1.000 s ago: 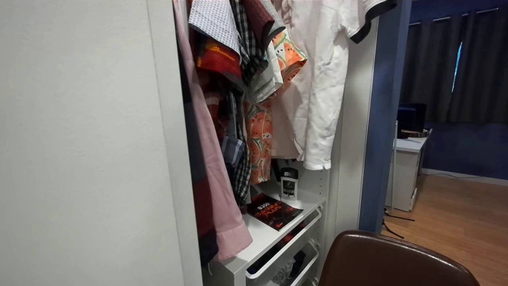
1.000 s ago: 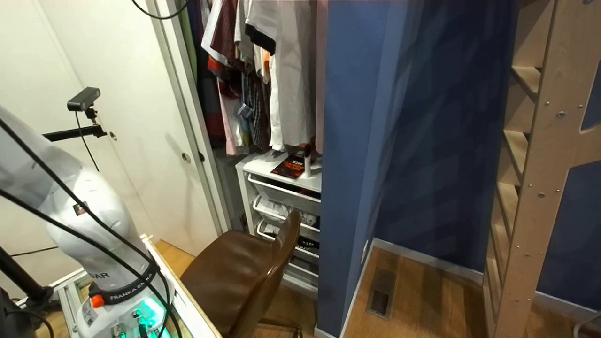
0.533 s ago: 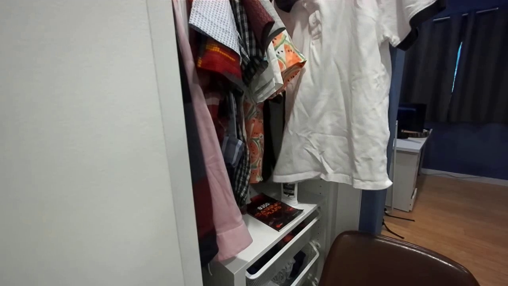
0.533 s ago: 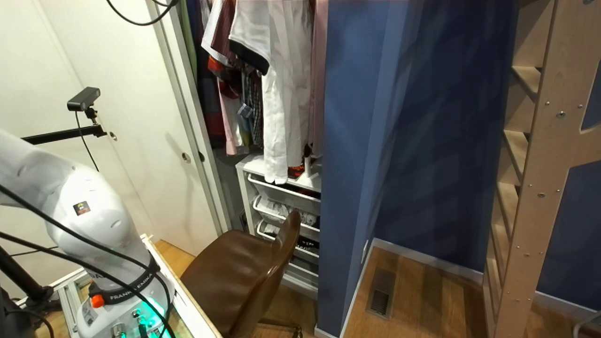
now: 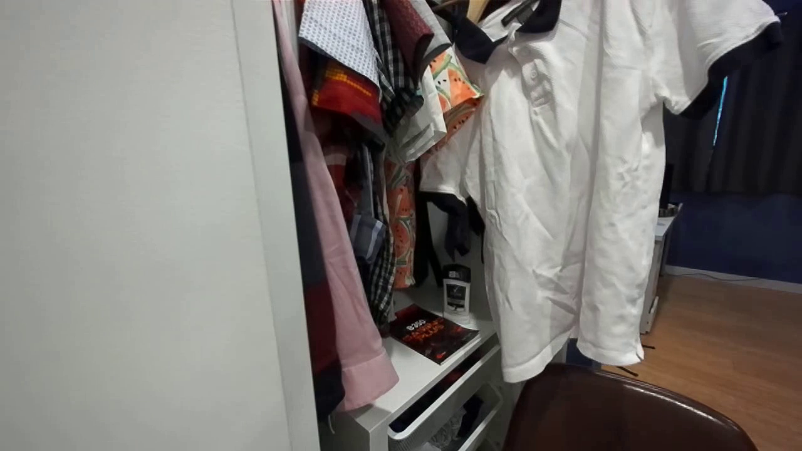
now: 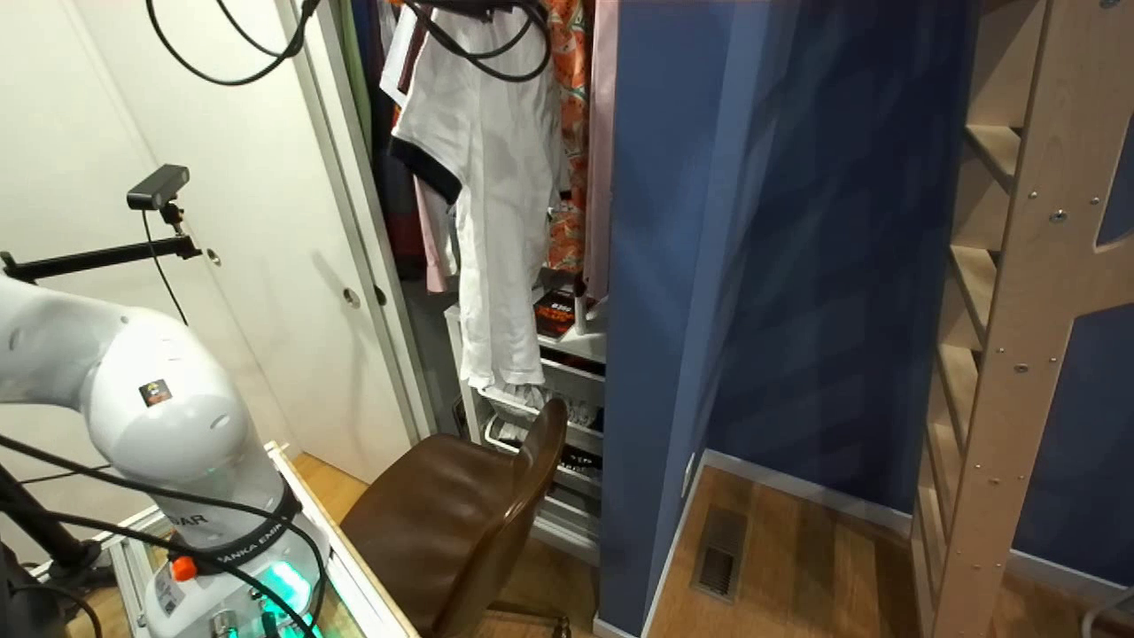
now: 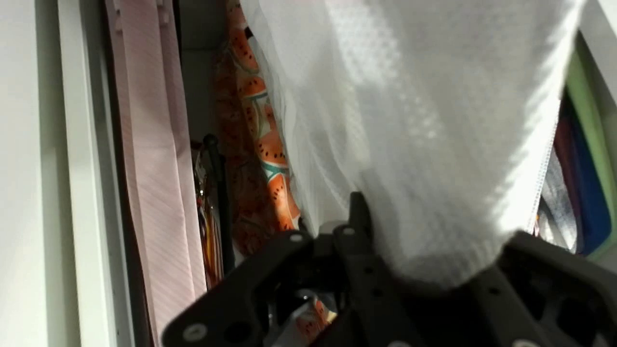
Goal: Pick up the white t shirt and hang it on the back of the chair
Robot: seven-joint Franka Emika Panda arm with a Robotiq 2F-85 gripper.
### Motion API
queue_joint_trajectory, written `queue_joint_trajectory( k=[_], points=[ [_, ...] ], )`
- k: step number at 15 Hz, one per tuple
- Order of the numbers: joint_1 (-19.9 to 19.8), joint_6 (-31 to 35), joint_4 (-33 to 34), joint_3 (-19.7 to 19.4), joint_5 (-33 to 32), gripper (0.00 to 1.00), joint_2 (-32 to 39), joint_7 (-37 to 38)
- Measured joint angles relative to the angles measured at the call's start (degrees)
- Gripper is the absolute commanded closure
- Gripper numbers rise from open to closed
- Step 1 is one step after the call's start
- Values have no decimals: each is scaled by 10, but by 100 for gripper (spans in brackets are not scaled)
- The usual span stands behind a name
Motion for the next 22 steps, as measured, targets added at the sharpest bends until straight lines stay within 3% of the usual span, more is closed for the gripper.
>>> queue_joint_trajectory(
  k=[8,9,14,15,18,22],
  points=[
    [4,-50,-145,-78,-1,96,-84,-78],
    [2,-57,-158,-88,-3,83,-91,-89],
    [-5,-69,-186,-105,-10,83,-105,-106],
    [-5,-69,-186,-105,-10,96,-106,-106],
    [-5,-70,-189,-107,-10,96,-104,-106],
    [-5,-111,-211,-160,-5,96,-97,-116]
  ],
)
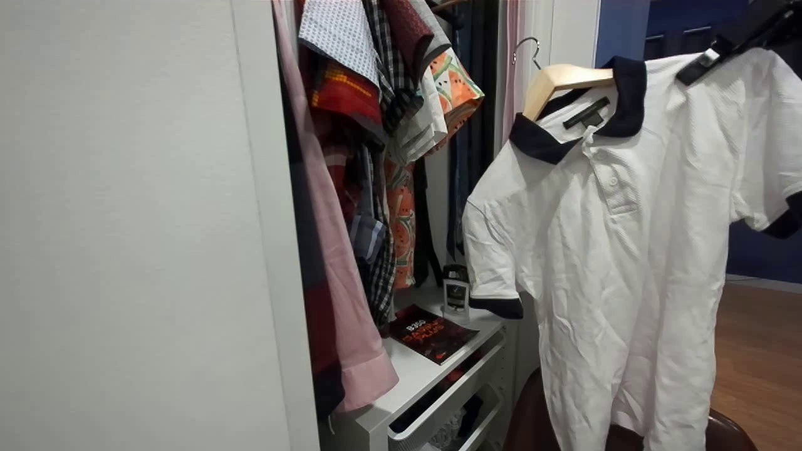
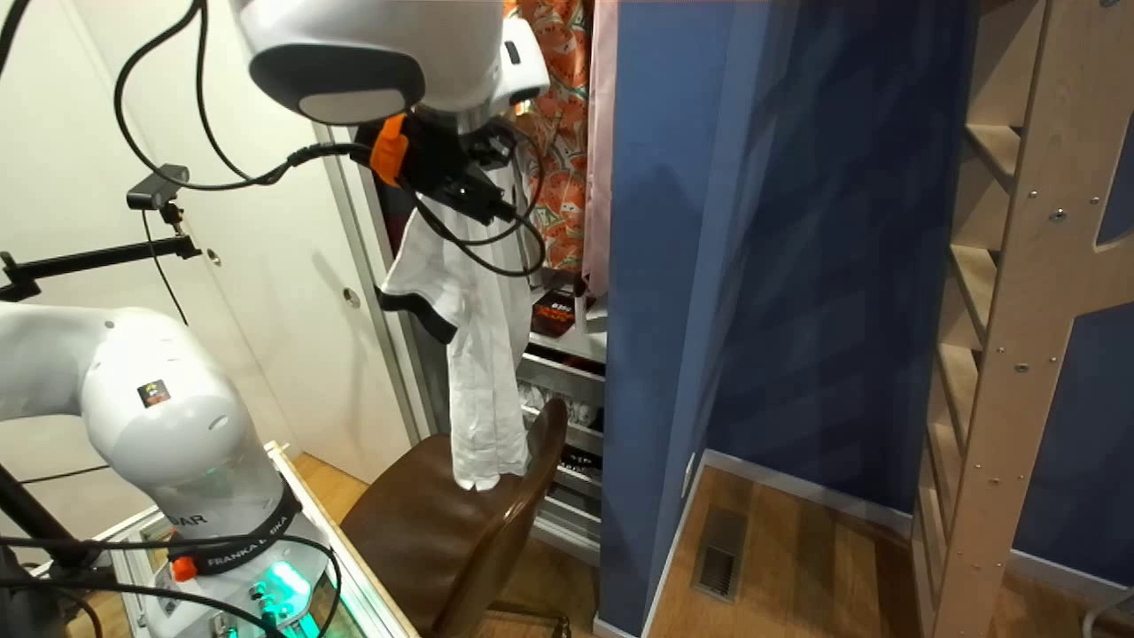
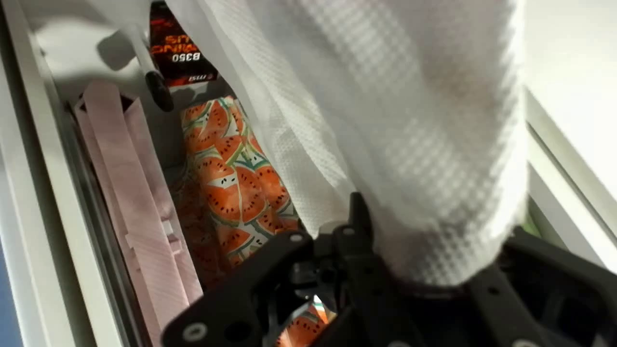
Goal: Pick up the white t shirt and hang it on the back of the chair
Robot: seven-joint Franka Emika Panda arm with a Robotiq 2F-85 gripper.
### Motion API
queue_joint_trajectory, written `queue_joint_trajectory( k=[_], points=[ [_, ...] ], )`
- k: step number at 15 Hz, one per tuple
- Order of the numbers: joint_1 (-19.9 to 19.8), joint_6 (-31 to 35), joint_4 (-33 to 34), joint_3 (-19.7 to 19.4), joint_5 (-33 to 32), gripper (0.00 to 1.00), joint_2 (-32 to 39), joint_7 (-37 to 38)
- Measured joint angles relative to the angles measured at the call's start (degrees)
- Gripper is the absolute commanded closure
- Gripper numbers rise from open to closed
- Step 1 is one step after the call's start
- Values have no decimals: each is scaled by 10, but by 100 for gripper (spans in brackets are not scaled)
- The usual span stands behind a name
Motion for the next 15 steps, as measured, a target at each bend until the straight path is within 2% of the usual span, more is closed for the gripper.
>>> queue_joint_trajectory(
  k=[2,5,10,15],
  points=[
    [-4,-35,-18,-39,5,96,0,-13],
    [-31,-69,-44,-81,15,96,-1,-42],
    [-97,-68,-95,-136,49,96,1,-104],
    [-128,-66,-139,-189,62,96,35,-165]
  ],
)
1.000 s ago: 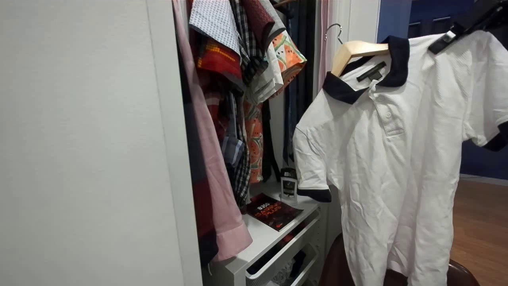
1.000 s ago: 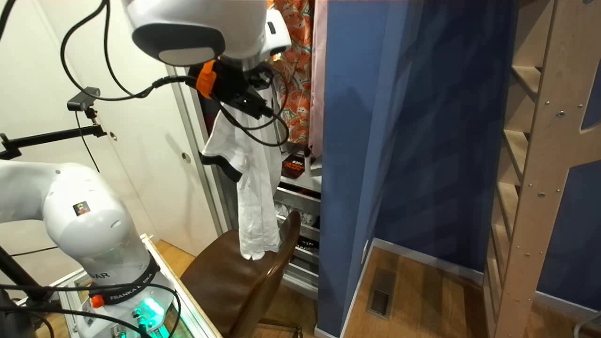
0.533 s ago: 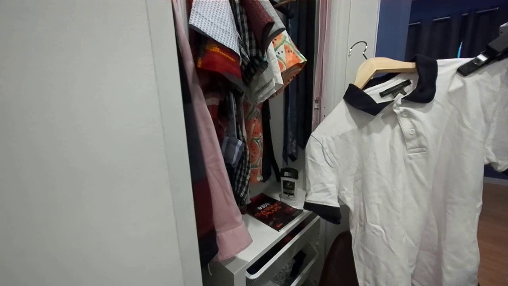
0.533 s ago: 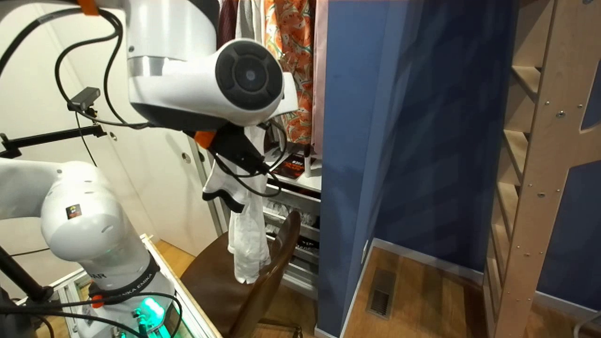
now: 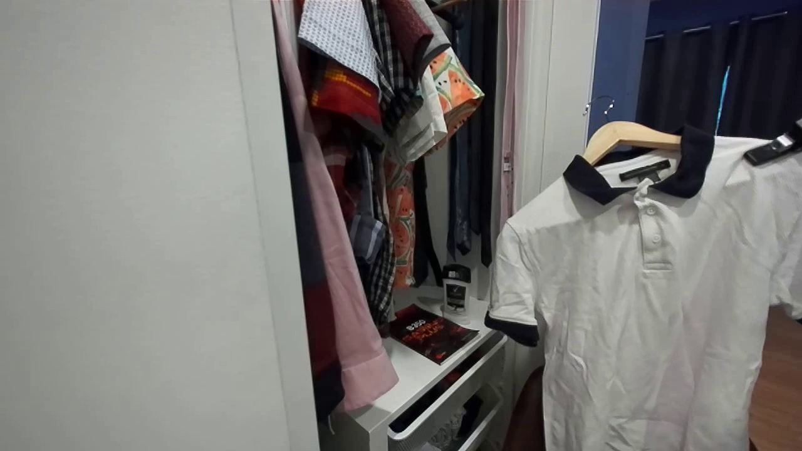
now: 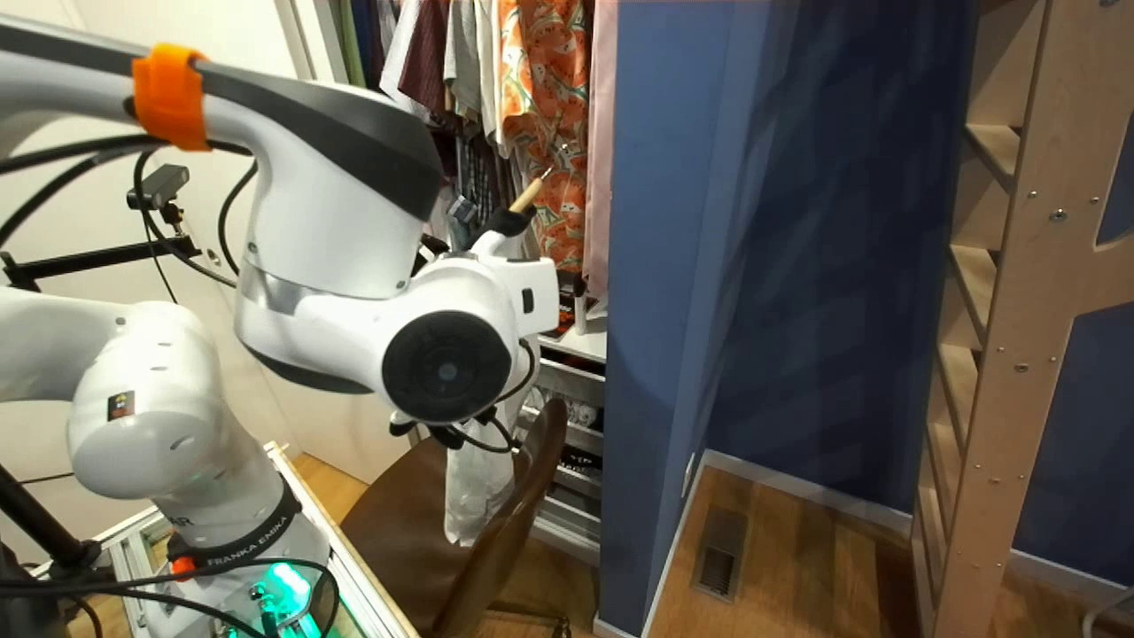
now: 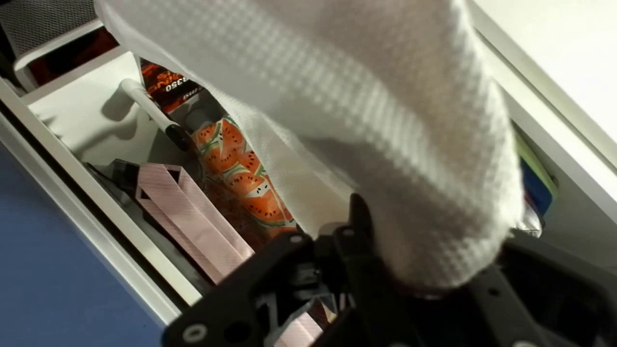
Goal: Pick up the white t shirt and hang it on the back of the chair
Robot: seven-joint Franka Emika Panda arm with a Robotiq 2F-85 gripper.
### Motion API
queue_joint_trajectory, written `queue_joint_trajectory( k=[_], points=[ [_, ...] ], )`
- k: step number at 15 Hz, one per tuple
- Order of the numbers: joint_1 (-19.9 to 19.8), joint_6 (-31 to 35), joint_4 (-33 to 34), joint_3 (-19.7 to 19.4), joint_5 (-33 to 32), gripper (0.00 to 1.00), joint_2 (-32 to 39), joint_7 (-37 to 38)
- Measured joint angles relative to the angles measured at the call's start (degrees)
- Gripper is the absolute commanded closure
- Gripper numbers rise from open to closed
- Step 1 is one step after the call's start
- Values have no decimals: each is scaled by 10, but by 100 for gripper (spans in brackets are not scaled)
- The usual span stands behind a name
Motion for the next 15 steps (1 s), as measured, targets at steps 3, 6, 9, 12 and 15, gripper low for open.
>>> queue_joint_trajectory(
  k=[3,6,9,12,15],
  points=[
    [-15,26,-10,-9,1,83,35,-38],
    [-16,38,-8,-8,4,83,61,-60],
    [-16,38,-7,-8,6,96,66,-63],
    [-20,42,-8,-4,8,96,83,-63],
    [-18,55,-8,-4,25,96,132,-81]
  ],
)
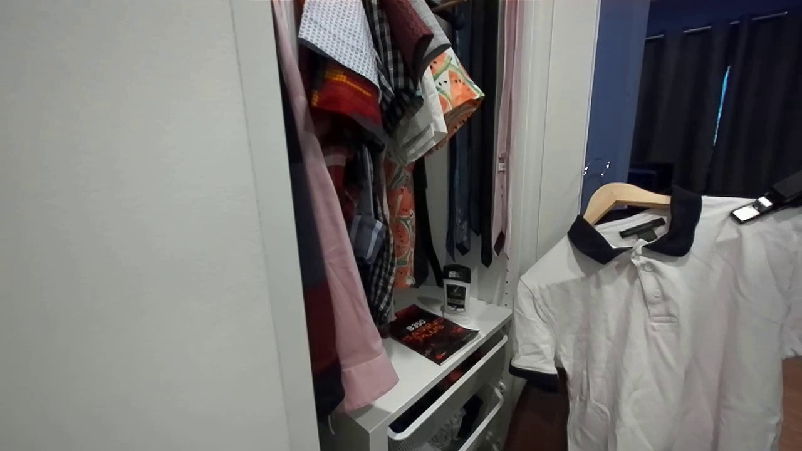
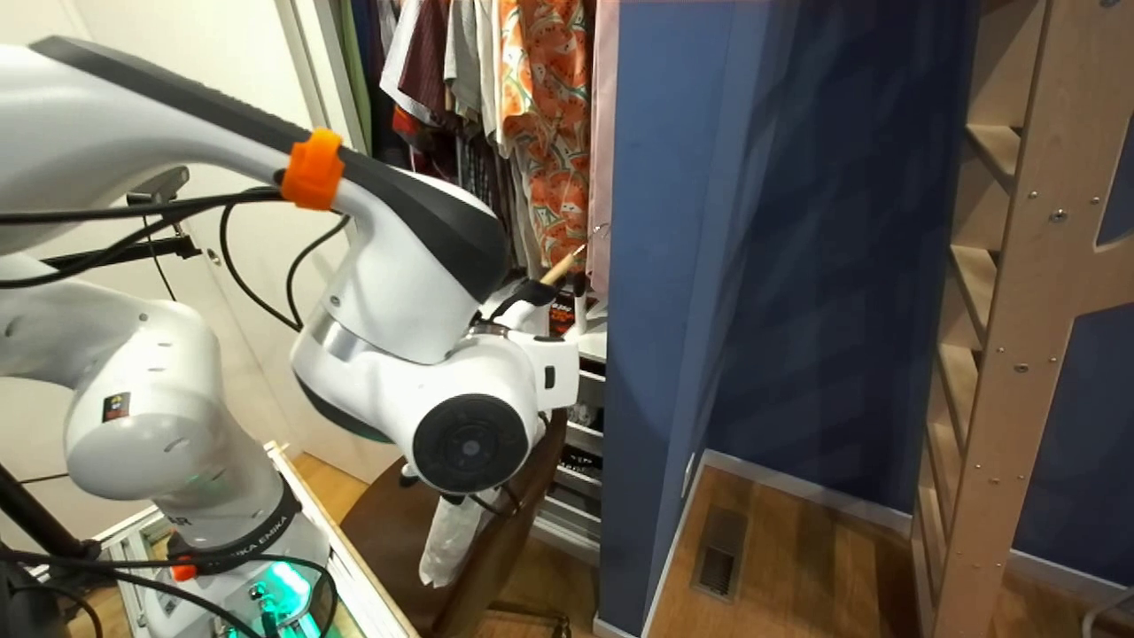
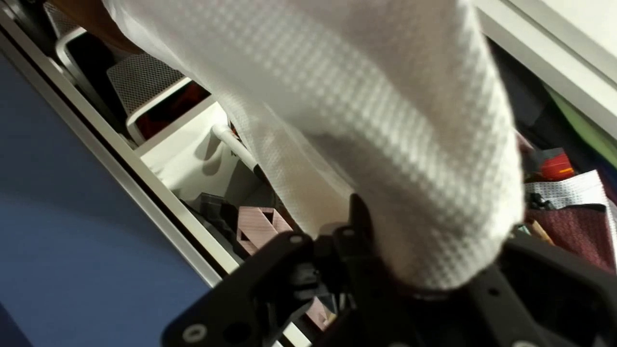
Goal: Pick up the white t shirt and hang it on the back of the chair
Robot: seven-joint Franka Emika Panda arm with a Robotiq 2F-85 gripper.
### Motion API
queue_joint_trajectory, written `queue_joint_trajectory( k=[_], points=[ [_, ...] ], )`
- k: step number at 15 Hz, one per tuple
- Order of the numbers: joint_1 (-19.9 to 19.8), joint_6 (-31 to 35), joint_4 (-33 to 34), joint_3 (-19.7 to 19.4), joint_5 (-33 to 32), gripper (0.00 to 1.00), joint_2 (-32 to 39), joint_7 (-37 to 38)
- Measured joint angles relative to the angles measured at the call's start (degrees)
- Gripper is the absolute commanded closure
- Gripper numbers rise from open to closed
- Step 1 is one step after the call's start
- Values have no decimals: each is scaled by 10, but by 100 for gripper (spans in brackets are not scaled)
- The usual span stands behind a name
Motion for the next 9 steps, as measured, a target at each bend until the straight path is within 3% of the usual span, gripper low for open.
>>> queue_joint_trajectory(
  k=[9],
  points=[
    [0,19,10,15,94,96,131,-185]
  ],
)
